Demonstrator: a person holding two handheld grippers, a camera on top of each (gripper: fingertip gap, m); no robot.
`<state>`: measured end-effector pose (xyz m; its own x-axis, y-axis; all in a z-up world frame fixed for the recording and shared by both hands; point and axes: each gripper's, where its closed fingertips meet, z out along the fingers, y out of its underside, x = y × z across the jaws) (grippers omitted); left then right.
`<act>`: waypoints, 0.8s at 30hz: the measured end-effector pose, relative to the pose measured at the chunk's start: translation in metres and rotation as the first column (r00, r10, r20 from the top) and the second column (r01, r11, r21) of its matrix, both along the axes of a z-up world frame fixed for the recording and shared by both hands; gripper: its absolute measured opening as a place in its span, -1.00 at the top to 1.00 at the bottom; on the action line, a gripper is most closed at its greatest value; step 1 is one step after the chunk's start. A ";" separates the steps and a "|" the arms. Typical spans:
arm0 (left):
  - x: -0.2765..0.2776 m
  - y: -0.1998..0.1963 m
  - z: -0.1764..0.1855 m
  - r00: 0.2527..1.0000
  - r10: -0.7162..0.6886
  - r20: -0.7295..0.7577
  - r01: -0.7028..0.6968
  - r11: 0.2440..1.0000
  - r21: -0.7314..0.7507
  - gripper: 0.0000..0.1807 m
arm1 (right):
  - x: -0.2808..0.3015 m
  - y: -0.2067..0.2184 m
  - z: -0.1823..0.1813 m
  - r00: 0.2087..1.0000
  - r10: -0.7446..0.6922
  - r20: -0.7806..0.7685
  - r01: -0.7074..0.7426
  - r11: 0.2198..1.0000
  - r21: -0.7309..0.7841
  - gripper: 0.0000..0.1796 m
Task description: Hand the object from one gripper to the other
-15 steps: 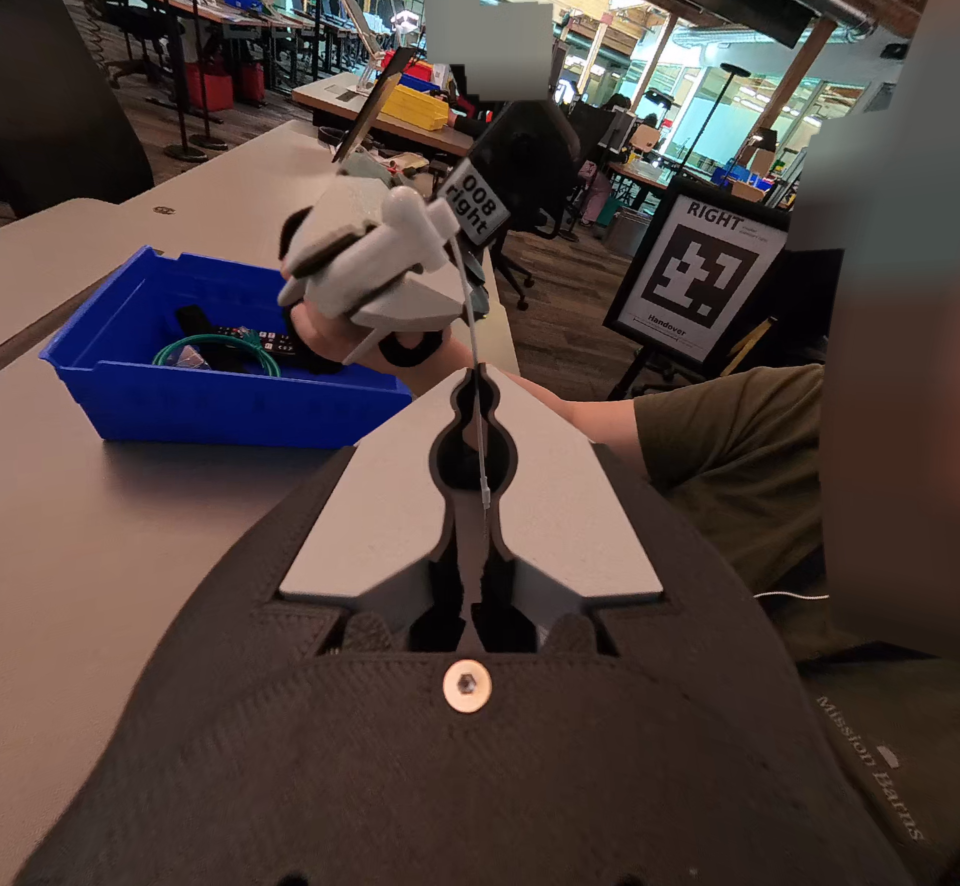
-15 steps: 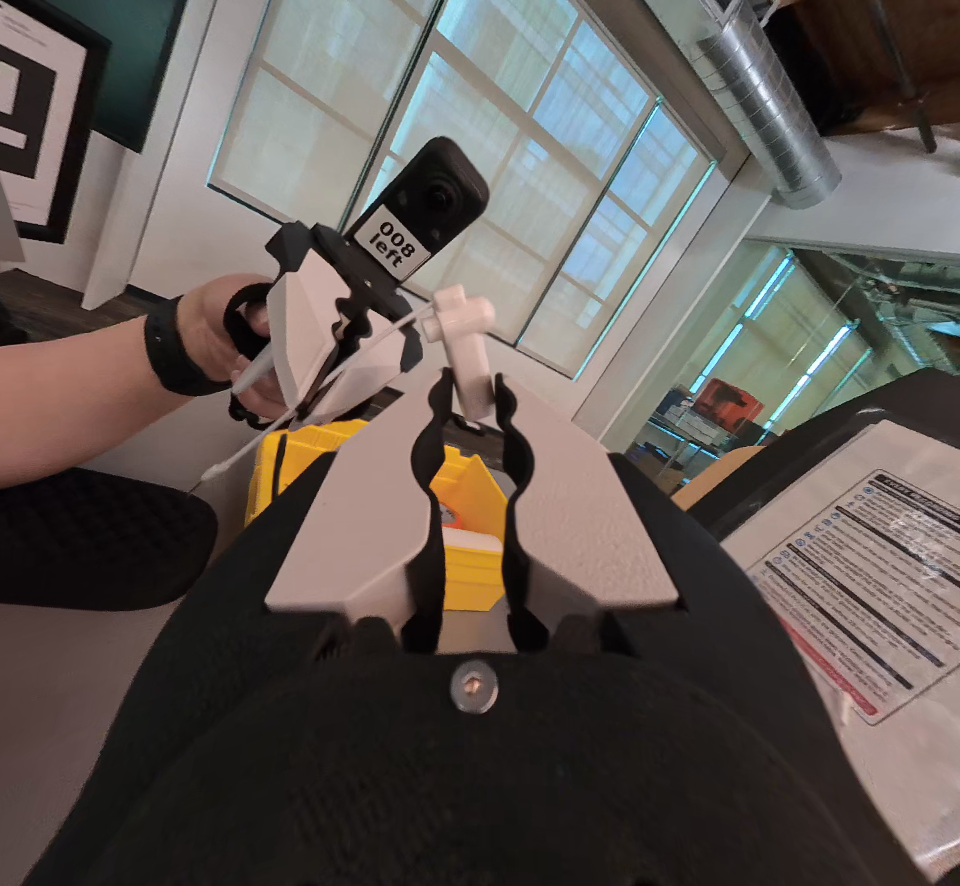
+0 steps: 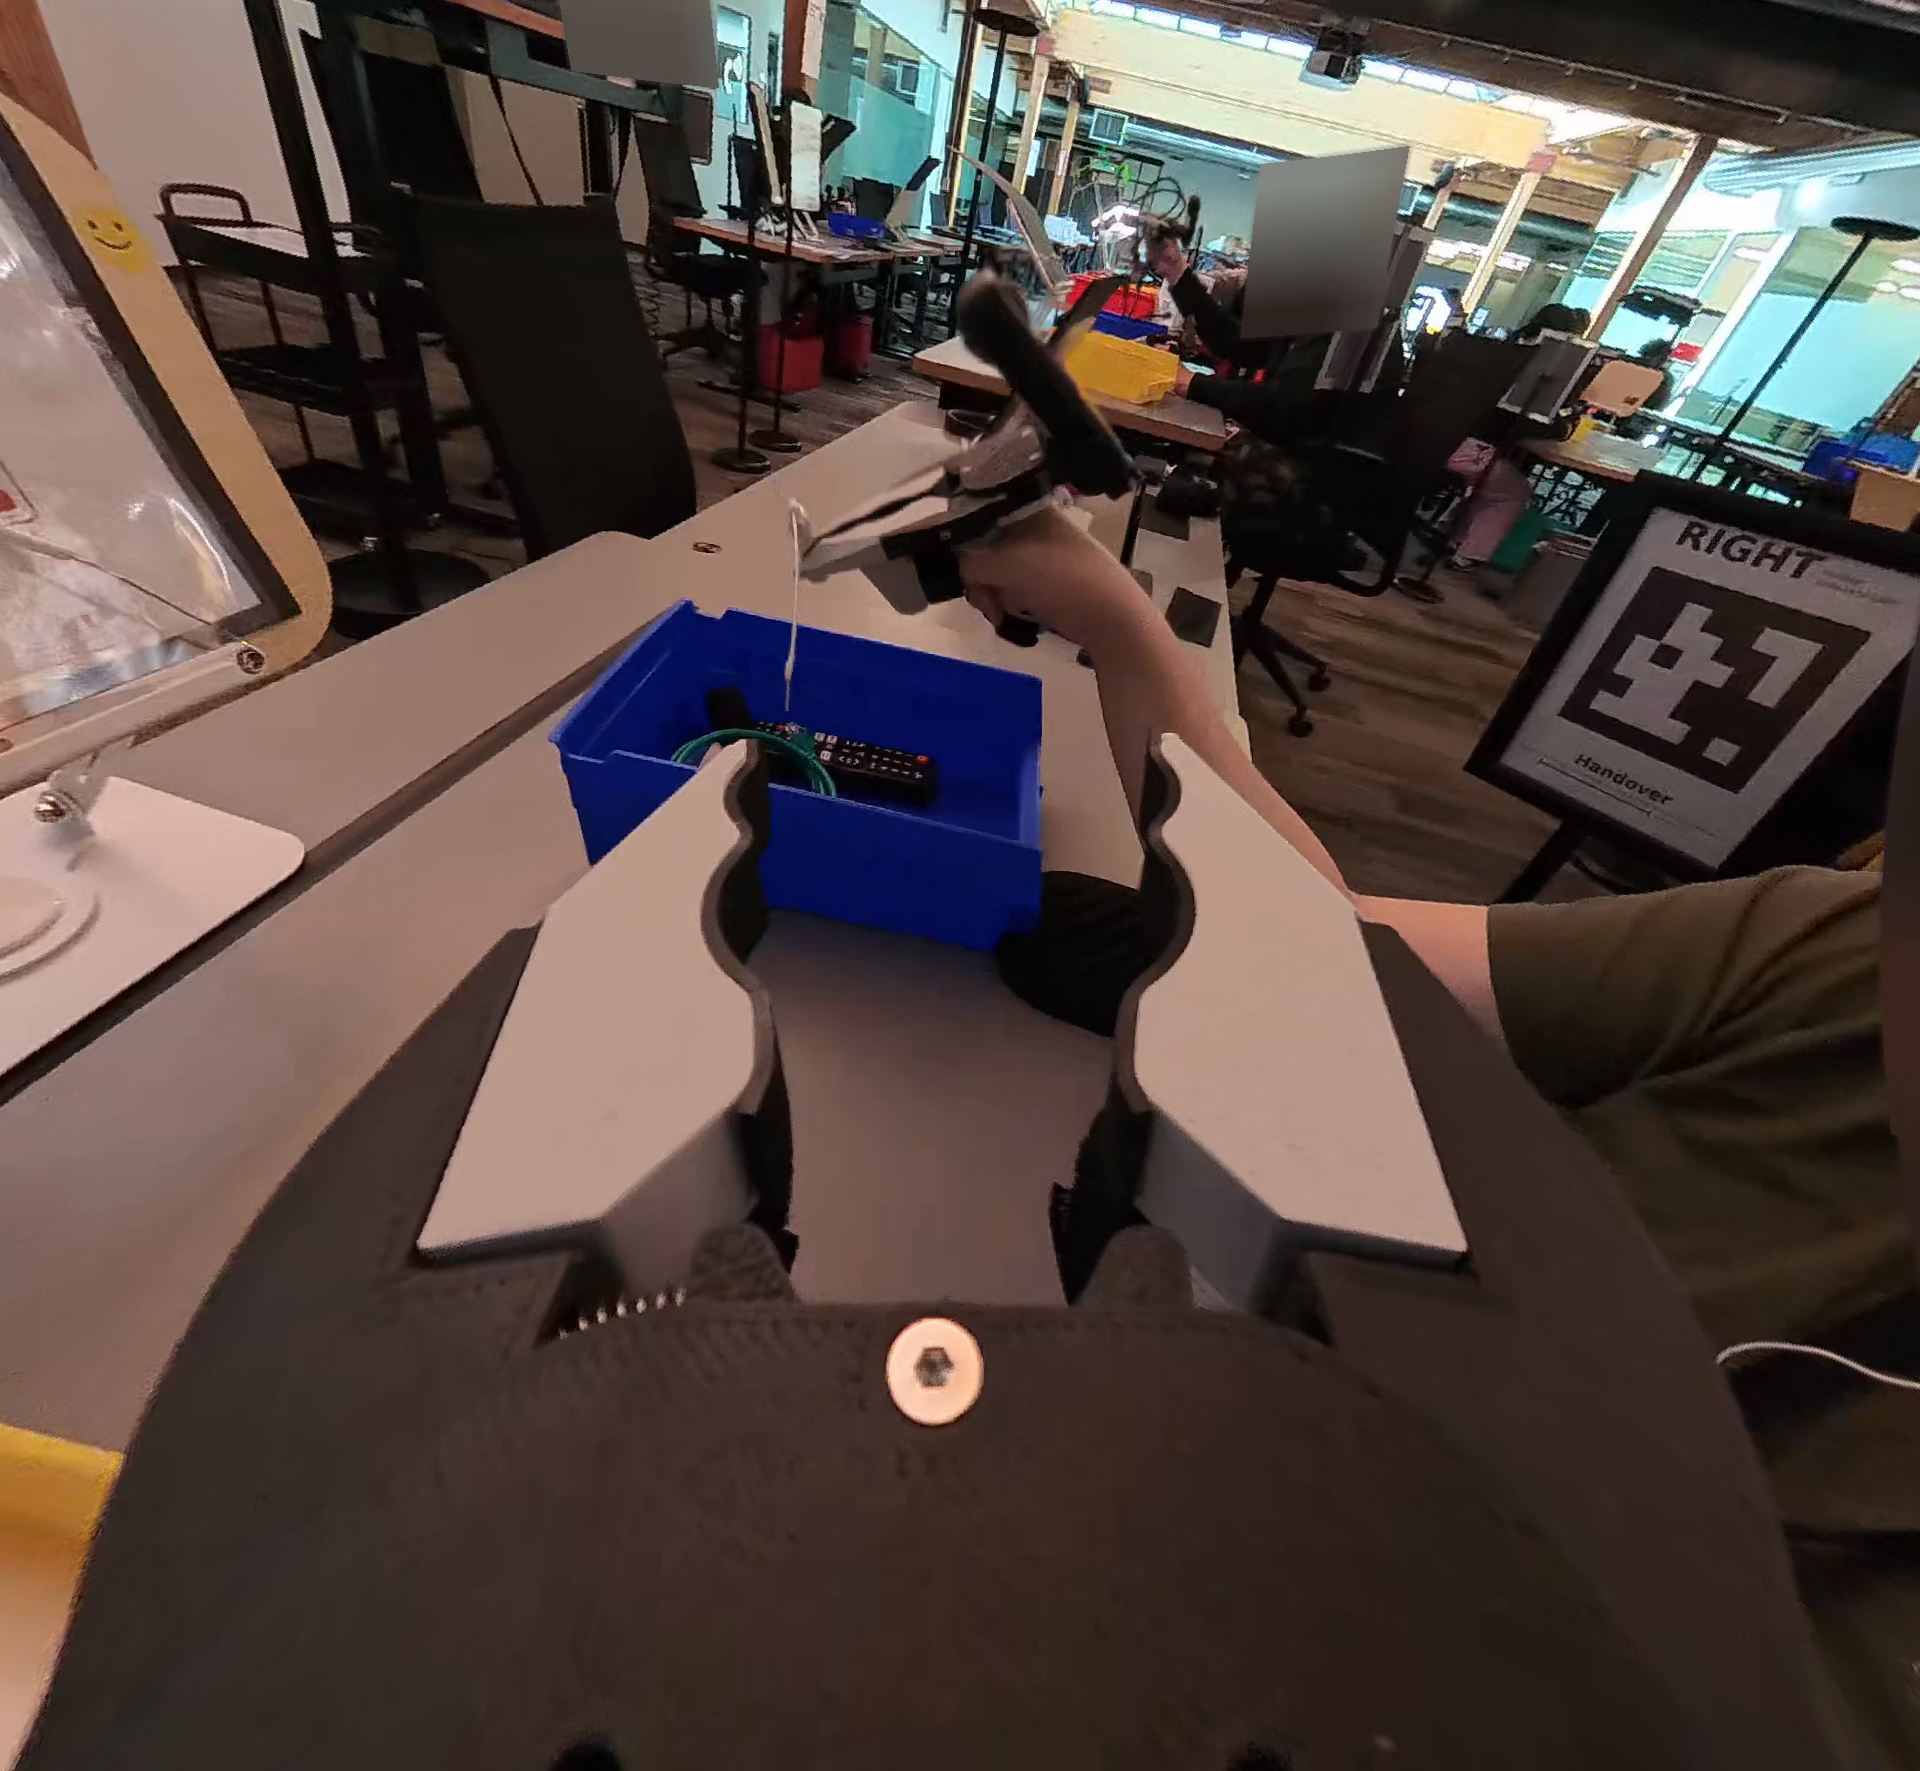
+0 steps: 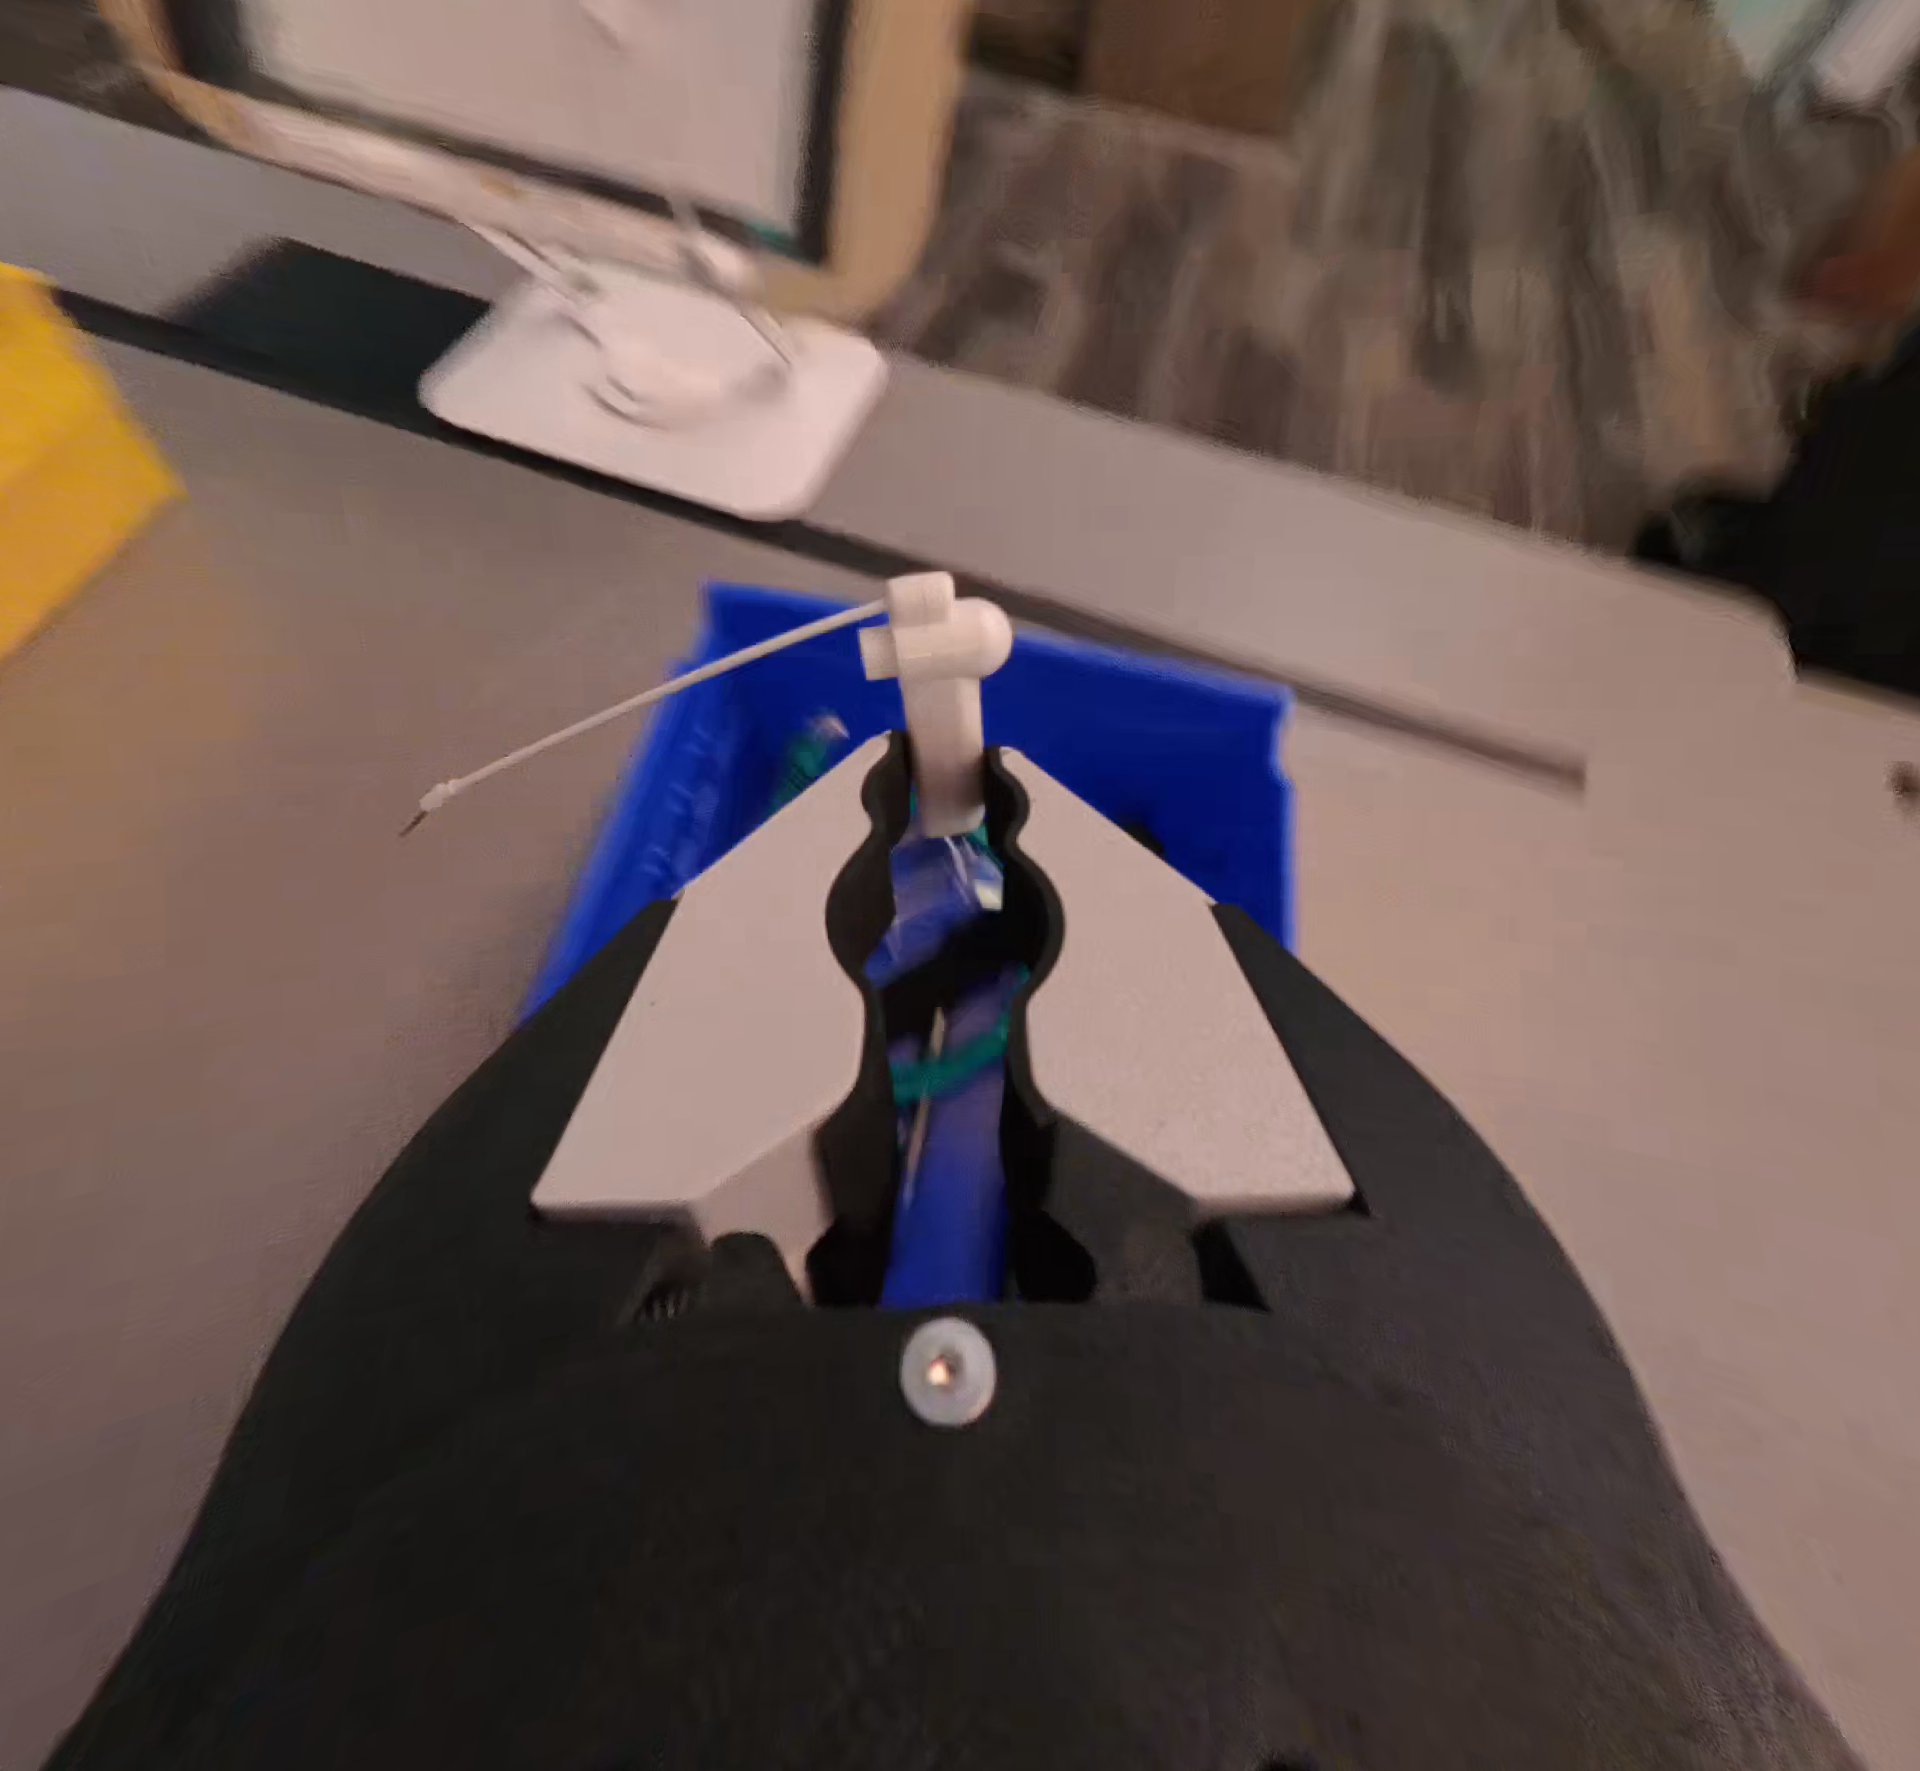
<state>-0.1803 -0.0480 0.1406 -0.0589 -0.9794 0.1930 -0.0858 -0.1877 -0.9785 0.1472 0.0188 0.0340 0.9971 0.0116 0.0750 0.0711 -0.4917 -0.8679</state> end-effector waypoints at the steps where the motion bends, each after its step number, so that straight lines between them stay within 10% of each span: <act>1: -0.001 0.000 0.000 1.000 0.001 -0.001 -0.001 1.000 -0.001 0.23 | 0.019 -0.004 -0.018 0.997 -0.062 -0.037 0.060 0.996 -0.065 0.86; 14: -0.015 0.036 -0.022 0.973 0.185 -0.137 -0.180 0.982 0.050 0.28 | 0.052 0.000 -0.142 0.993 -0.111 0.029 0.112 0.892 -0.439 0.83; 19: -0.067 0.107 -0.069 0.739 0.550 -0.389 -0.511 0.834 0.209 0.33 | 0.057 0.006 -0.150 0.987 -0.149 0.062 0.160 0.875 -0.456 0.64; 24: -0.110 0.141 -0.114 0.551 0.605 -0.575 -0.610 0.762 0.217 0.40 | 0.036 0.000 -0.131 0.992 -0.111 -0.057 0.073 0.889 -0.453 0.52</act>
<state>-0.2899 0.0925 0.0263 0.6754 -0.7370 -0.0260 -0.4898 -0.4219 -0.7630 0.1835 0.0187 -0.0970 0.9978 -0.0665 0.0048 -0.0528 -0.8311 -0.5537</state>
